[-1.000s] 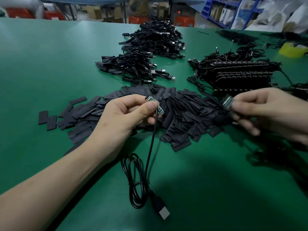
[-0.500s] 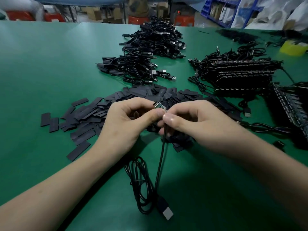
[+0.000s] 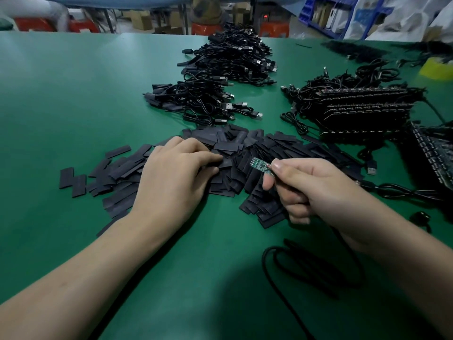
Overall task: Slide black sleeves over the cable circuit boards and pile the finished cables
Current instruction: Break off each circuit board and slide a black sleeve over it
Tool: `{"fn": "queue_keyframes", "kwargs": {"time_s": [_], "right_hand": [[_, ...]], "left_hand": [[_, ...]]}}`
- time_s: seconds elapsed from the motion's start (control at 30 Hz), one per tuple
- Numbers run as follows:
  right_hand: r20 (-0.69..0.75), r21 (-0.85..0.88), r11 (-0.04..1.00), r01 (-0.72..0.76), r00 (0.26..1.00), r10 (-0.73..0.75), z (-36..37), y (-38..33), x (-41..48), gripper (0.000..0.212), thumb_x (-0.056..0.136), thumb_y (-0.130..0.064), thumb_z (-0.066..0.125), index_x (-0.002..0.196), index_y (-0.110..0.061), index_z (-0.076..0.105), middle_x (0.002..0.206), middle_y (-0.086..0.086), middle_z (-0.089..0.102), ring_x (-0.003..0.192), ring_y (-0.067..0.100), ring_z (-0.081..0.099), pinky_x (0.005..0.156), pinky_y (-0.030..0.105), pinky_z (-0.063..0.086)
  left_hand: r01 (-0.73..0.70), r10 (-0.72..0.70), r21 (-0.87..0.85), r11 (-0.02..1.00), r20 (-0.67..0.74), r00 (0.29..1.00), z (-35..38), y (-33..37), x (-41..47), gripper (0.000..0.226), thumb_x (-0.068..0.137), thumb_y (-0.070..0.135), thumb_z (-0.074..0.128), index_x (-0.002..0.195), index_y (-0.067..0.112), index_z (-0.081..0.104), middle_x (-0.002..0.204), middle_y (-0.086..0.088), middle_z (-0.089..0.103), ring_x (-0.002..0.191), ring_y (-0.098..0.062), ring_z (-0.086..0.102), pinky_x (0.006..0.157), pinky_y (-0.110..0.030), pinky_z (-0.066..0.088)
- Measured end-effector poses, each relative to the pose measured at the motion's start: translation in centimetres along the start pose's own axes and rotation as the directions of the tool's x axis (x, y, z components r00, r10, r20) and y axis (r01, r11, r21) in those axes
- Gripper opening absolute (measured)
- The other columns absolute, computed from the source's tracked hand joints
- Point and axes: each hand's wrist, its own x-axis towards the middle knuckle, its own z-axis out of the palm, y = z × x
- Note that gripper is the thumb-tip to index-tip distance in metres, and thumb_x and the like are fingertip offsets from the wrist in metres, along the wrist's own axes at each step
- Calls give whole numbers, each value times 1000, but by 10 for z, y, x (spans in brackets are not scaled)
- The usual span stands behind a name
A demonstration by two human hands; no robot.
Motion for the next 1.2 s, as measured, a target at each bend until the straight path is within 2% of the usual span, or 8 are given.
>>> {"fn": "queue_keyframes", "kwargs": {"time_s": [0.1, 0.23, 0.37, 0.47, 0.63, 0.83, 1.03, 1.2], "right_hand": [[-17, -49, 999, 6, 1000, -7, 1, 4, 0, 44, 105, -38, 44, 73, -20, 69, 53, -8, 32, 45, 10, 26, 42, 22, 28], [-11, -107, 993, 41, 999, -42, 0, 7, 0, 39, 104, -34, 49, 74, -21, 68, 54, -10, 34, 45, 8, 29, 44, 21, 28], [-64, -27, 998, 59, 996, -61, 1, 9, 0, 39, 105, -32, 48, 72, -21, 65, 53, -10, 32, 45, 9, 26, 42, 21, 27], [-87, 86, 994, 69, 994, -61, 4, 11, 1, 34, 105, -30, 50, 75, -19, 63, 54, -7, 29, 46, 11, 21, 41, 22, 24], [-86, 103, 990, 99, 992, -91, 8, 15, 2, 31, 103, -30, 56, 76, -21, 67, 54, -4, 27, 45, 11, 19, 40, 21, 22], [-48, 122, 991, 64, 997, -59, 13, 18, 0, 29, 101, -31, 60, 76, -23, 74, 50, -7, 29, 42, 8, 20, 38, 17, 22], [-26, 159, 987, 12, 1000, -8, 11, 16, 0, 18, 100, -17, 60, 84, -11, 66, 52, -6, 27, 42, 6, 19, 36, 18, 19], [-36, 108, 994, -2, 999, 6, 12, 14, 0, 17, 98, -14, 59, 81, -13, 61, 49, -6, 25, 40, 7, 16, 37, 18, 17]], "left_hand": [[29, -28, -34, 999, 14, 999, 0, -2, 0, 19, 90, 31, 75, 109, 30, 78, 100, 8, 70, 96, -23, 60, 78, -35, 41], [89, -92, -209, 974, -4, 996, -1, -1, -1, 23, 88, 29, 77, 110, 26, 78, 99, 9, 70, 91, -16, 64, 86, -41, 52], [-16, -12, -349, 937, -76, 997, -9, 9, -3, 29, 91, 26, 75, 120, 22, 75, 102, 9, 68, 95, -7, 64, 89, -29, 51], [-140, 124, -357, 923, -67, 990, -11, 18, -7, 26, 92, 21, 75, 118, 18, 76, 101, 2, 69, 95, -13, 65, 84, -20, 48], [-140, 129, -417, 898, -56, 990, -9, 21, -10, 21, 90, 6, 75, 107, 16, 79, 94, 0, 69, 87, -8, 66, 78, -6, 44], [-239, 223, -324, 915, -84, 971, -5, 21, -11, 15, 92, 20, 71, 103, 18, 81, 92, 3, 69, 82, -16, 66, 74, -36, 55], [-254, 240, -358, 898, -84, 967, -5, 18, -10, 14, 93, 22, 73, 103, 17, 81, 101, 5, 72, 91, -14, 70, 79, -36, 56], [-248, 261, -435, 865, -30, 965, -5, 17, -10, 15, 89, 22, 78, 101, 15, 80, 101, 7, 76, 93, -7, 71, 82, -32, 57]]}}
